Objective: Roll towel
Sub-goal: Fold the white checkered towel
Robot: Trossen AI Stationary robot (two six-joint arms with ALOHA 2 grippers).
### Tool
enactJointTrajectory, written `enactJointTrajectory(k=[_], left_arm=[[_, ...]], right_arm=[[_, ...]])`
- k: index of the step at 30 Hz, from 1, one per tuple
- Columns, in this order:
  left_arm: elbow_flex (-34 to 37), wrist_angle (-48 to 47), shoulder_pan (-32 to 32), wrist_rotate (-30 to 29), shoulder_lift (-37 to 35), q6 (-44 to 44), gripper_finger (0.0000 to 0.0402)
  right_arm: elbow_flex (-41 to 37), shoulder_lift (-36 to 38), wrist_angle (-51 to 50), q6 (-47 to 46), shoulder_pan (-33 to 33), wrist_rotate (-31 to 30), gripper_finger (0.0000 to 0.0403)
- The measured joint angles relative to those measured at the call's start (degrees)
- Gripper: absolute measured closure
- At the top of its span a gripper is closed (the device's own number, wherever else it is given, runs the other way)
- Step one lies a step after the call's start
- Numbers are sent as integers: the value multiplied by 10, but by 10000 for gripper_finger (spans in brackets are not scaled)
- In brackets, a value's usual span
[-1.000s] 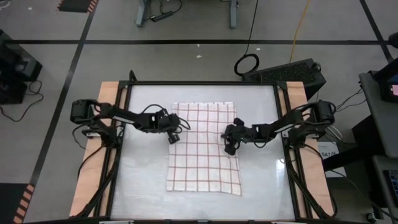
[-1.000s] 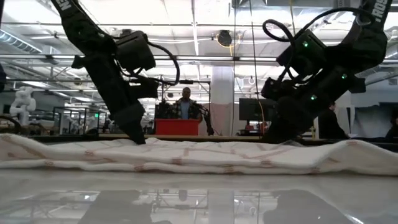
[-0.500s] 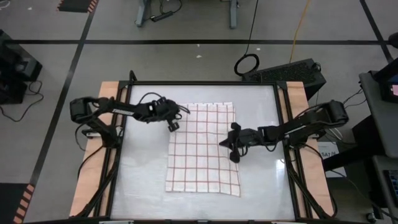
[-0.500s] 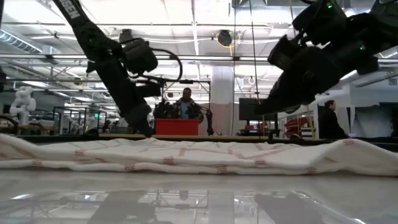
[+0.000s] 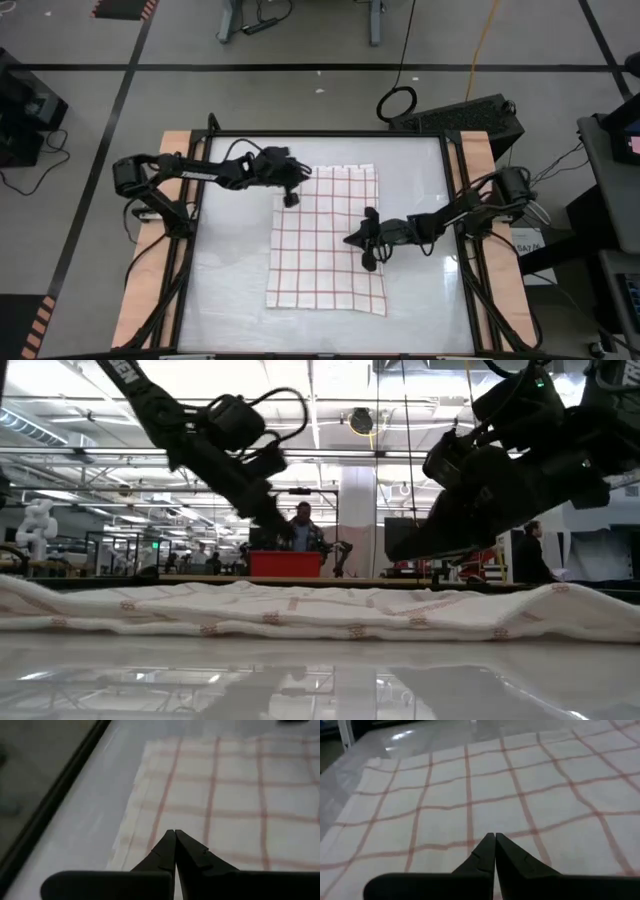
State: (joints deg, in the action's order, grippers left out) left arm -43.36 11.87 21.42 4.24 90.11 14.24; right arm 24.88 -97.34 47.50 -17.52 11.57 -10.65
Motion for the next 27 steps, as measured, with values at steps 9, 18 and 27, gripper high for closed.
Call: enactJointTrajectory(k=[9,18,27], left_arm=[[-81,-133,22,-5,95,13,392],[-85,-161,78,-8,139,-9,392],[-80,-210,75,48,97,-19,392]], right_arm=[[31,-128,91,-57,46,-62,399],[67,-182,100,-63,61,-69,399],[65,-126,92,-44,63,-46,399]])
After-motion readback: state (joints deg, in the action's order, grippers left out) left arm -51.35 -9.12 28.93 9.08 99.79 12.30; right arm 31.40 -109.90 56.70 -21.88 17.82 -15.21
